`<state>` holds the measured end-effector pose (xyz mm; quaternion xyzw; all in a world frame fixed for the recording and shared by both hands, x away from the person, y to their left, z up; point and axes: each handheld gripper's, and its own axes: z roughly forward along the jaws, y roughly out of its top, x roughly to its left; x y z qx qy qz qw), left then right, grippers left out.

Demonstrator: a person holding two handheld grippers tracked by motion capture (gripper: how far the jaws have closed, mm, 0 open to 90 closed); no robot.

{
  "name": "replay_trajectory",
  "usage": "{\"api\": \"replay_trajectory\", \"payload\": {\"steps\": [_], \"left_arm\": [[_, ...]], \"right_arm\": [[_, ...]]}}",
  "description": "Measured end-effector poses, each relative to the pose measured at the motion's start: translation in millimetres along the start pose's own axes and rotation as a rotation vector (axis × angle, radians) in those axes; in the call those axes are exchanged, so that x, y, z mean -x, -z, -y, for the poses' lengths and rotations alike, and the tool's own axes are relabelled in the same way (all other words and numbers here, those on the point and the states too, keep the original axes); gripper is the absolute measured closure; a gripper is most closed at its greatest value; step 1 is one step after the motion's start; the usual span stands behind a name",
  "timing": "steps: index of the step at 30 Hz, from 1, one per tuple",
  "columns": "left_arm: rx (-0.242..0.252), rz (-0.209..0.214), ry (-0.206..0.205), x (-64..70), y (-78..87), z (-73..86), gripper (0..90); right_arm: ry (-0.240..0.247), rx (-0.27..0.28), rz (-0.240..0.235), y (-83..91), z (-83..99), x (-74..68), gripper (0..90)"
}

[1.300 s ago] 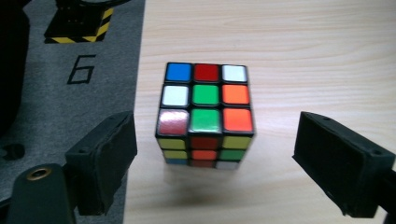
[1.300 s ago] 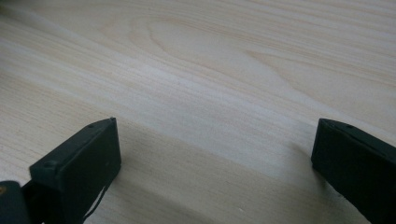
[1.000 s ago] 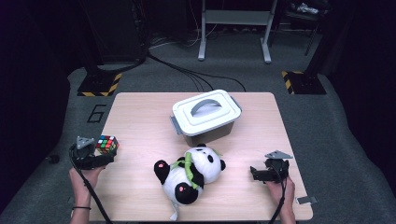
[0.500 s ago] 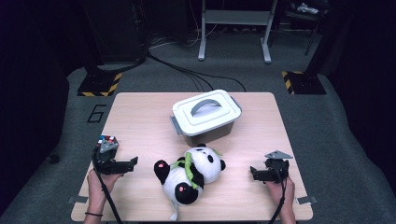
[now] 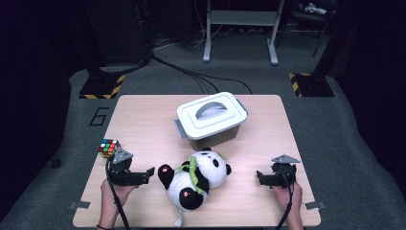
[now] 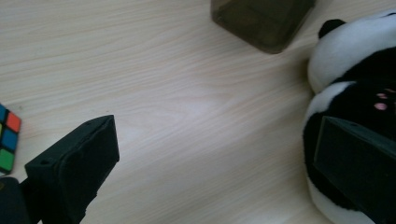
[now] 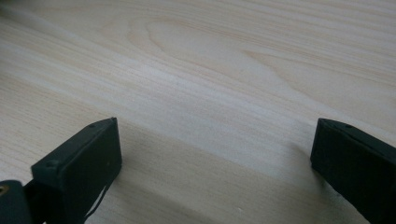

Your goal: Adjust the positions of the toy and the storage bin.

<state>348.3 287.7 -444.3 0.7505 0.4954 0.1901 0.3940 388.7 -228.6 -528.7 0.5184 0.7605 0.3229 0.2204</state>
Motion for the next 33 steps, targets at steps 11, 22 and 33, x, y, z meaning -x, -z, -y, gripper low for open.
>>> {"api": "replay_trajectory", "payload": {"steps": [11,22,33], "left_arm": [[0.007,0.086,-0.033,26.6,2.5,-6.7,0.1],[0.003,0.148,-0.043,41.4,-5.5,-6.1,9.0],[0.013,0.194,-0.040,39.9,-12.9,1.4,57.7]], "right_arm": [[0.000,0.001,0.001,0.0,0.0,0.1,1.2],[0.000,0.001,0.001,-0.1,0.0,0.1,1.2],[0.000,0.001,0.001,0.0,0.0,0.1,1.3]]}}
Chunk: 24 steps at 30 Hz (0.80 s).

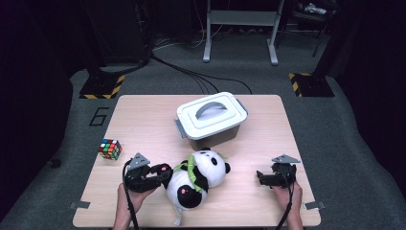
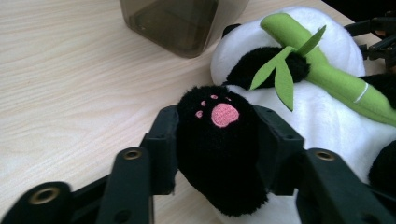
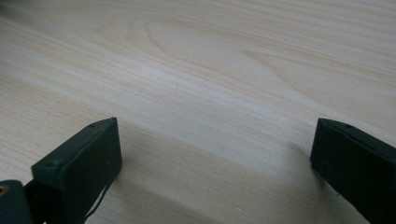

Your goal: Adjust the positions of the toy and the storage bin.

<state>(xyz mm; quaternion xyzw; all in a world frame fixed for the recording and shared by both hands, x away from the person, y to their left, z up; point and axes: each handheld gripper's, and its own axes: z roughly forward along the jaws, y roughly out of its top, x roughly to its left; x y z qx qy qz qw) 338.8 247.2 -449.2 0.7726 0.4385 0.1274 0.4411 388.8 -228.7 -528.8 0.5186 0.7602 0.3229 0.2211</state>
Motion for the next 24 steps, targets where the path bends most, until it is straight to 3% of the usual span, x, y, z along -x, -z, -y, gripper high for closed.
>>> {"api": "replay_trajectory", "payload": {"steps": [4,7,9,12,13,16,17,20,24], "left_arm": [[0.006,0.012,-0.020,-2.8,-1.3,0.2,63.5],[0.001,0.050,-0.054,-9.6,-1.4,-2.8,66.9],[0.001,0.062,-0.048,-11.2,-1.4,-3.7,67.2],[-0.007,0.084,-0.082,-18.0,-1.0,-8.5,67.4],[-0.017,0.096,-0.123,-23.1,-1.0,-13.4,67.4],[-0.027,0.101,-0.126,-27.5,-2.2,-17.0,67.0],[-0.031,0.105,-0.129,-29.2,-3.0,-17.9,63.0],[-0.019,0.089,-0.076,-26.1,-1.6,-15.7,50.8],[0.000,0.043,-0.047,-18.0,4.8,-11.2,26.4]], "right_arm": [[-0.001,0.000,0.000,0.0,0.0,0.0,1.3],[-0.001,0.000,0.000,0.0,0.0,-0.1,1.3],[0.000,0.000,0.000,0.0,0.0,0.0,1.3],[-0.003,-0.001,0.001,0.1,0.0,-0.2,1.3],[-0.001,0.000,0.001,0.0,0.0,0.0,1.3],[-0.003,-0.001,0.001,0.1,0.0,-0.2,1.3],[-0.004,-0.001,0.001,0.1,0.0,-0.1,1.3],[-0.004,-0.001,0.003,0.1,0.1,-0.1,1.3],[-0.005,-0.001,0.003,0.1,0.1,0.0,1.3]]}}
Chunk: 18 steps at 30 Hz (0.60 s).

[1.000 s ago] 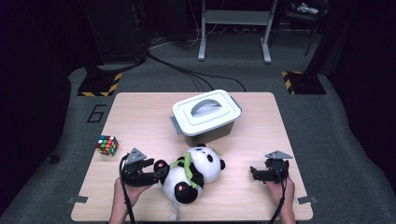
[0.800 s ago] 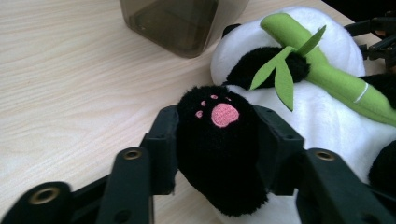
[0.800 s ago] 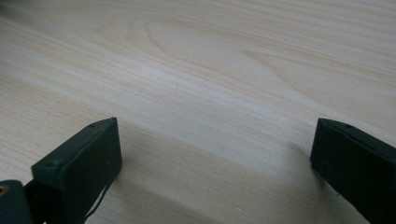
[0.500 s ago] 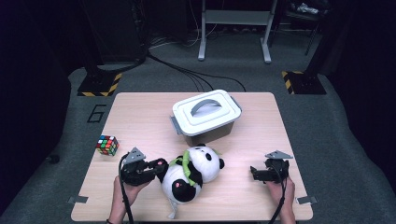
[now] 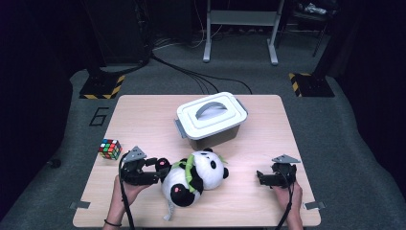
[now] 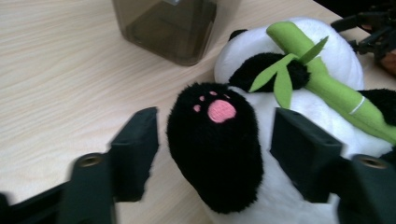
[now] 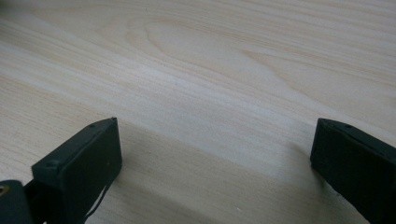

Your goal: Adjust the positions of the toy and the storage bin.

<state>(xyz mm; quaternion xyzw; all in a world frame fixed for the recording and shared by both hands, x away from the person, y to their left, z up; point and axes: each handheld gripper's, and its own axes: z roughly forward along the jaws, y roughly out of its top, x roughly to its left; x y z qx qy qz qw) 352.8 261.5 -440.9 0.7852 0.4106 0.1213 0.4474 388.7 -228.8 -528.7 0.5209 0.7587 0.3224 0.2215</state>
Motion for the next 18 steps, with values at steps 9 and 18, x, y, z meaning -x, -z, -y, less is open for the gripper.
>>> {"api": "replay_trajectory", "payload": {"steps": [9,18], "left_arm": [[0.042,-0.060,0.020,26.3,17.9,0.2,4.4],[0.032,-0.060,-0.062,71.8,13.9,1.2,0.1]], "right_arm": [[0.000,0.000,0.000,0.0,0.0,0.0,1.3],[-0.001,0.001,0.001,0.0,0.0,0.1,1.4]]}}
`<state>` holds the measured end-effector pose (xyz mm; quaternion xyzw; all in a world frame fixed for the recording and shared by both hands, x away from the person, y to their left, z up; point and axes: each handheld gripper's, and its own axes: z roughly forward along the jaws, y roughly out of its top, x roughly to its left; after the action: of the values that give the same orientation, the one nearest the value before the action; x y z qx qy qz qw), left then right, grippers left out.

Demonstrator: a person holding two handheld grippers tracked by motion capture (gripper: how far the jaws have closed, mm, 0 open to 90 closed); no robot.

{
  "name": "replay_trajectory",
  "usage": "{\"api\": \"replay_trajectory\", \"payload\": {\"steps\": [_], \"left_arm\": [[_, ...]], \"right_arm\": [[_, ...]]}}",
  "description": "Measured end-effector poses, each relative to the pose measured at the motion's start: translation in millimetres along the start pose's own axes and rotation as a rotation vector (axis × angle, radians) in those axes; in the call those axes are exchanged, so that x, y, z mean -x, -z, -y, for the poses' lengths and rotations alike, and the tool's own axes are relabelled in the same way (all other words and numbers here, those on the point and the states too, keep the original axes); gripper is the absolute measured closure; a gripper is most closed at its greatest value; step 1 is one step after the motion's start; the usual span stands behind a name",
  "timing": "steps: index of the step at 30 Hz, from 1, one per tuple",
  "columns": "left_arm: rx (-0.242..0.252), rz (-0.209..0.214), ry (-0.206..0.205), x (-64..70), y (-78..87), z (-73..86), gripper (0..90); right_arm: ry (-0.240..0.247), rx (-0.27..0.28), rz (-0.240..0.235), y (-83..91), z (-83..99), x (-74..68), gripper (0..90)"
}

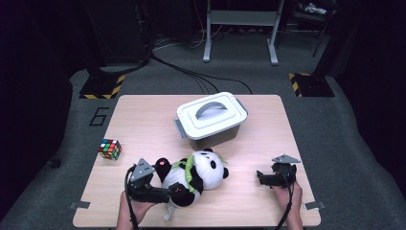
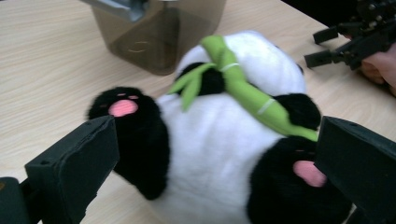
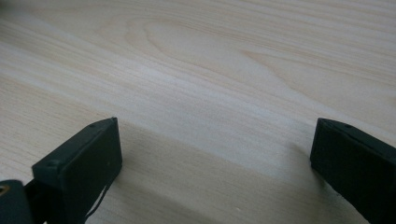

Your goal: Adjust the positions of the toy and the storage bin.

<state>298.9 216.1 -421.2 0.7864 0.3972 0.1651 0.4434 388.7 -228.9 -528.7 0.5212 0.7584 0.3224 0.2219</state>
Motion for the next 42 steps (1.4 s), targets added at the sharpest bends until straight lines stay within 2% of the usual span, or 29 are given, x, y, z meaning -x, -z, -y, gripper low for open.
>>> {"api": "replay_trajectory", "payload": {"steps": [3,5,8,9,11,12,14,15,19,25,26,30,31,32,33,34,35,36,37,39,40,42], "left_arm": [[0.003,-0.008,-0.021,10.3,-2.2,2.3,2.2],[0.002,-0.008,-0.038,17.1,-5.0,6.6,9.7],[0.003,0.007,-0.036,19.3,-10.2,12.2,28.6],[0.012,0.027,-0.033,19.2,-10.8,13.3,35.9],[0.016,0.048,-0.052,21.8,-10.0,14.0,39.3],[0.026,0.052,-0.080,25.4,-10.2,14.8,57.8],[0.022,0.056,-0.086,26.0,-10.7,15.4,64.0],[0.016,0.073,-0.089,24.8,-10.6,16.1,67.1],[0.025,0.089,-0.093,20.1,-7.1,17.5,73.8],[0.015,0.113,-0.112,12.7,-0.1,14.9,76.3],[0.000,0.117,-0.120,8.5,2.8,13.9,76.3],[-0.009,0.111,-0.128,1.5,7.6,13.2,75.7],[-0.010,0.112,-0.123,0.5,8.1,13.8,75.7],[-0.005,0.104,-0.097,2.2,7.2,16.0,70.5],[-0.005,0.104,-0.097,2.2,7.2,16.0,63.6],[0.004,0.080,-0.082,4.5,6.2,17.4,53.4],[0.011,0.026,-0.058,10.2,5.1,20.9,46.1],[0.011,0.026,-0.058,10.2,5.1,20.9,40.6],[0.024,0.011,-0.017,13.5,5.5,26.4,37.4],[0.035,-0.002,-0.002,14.3,5.0,29.4,36.1],[0.046,0.012,0.023,13.9,4.7,34.1,37.1],[0.051,0.027,0.033,14.1,4.8,36.3,50.8]], "right_arm": [[0.000,0.000,0.000,0.0,0.0,0.0,1.4],[0.000,0.000,0.000,0.0,0.0,0.0,1.4],[-0.001,0.000,0.002,0.1,0.0,0.1,1.5],[-0.002,0.001,0.002,0.1,0.0,0.1,1.6],[-0.001,0.001,0.003,0.2,0.1,0.2,1.7],[-0.002,0.001,0.003,0.2,0.1,0.2,1.7],[-0.002,0.001,0.003,0.2,0.1,0.2,1.7],[-0.001,0.001,0.004,0.1,0.1,0.3,1.7],[-0.001,0.001,0.004,0.1,0.1,0.3,1.7],[-0.003,0.001,0.003,0.2,0.1,0.1,1.7],[-0.003,0.001,0.003,0.2,0.1,0.1,1.7],[-0.002,0.001,0.003,0.2,0.1,0.2,1.7],[-0.003,0.001,0.003,0.2,0.1,0.1,1.7],[-0.003,0.001,0.004,0.2,0.1,0.2,1.7],[-0.003,0.001,0.004,0.2,0.1,0.2,1.7],[-0.003,0.001,0.004,0.2,0.1,0.3,1.7],[-0.003,0.001,0.004,0.2,0.1,0.3,1.7],[-0.003,0.001,0.004,0.2,0.1,0.3,1.7],[-0.003,0.001,0.004,0.2,0.1,0.3,1.8],[-0.003,0.001,0.004,0.2,0.1,0.3,1.8],[-0.003,0.001,0.004,0.2,0.1,0.3,1.7],[-0.003,0.001,0.004,0.2,0.1,0.3,1.7]]}}
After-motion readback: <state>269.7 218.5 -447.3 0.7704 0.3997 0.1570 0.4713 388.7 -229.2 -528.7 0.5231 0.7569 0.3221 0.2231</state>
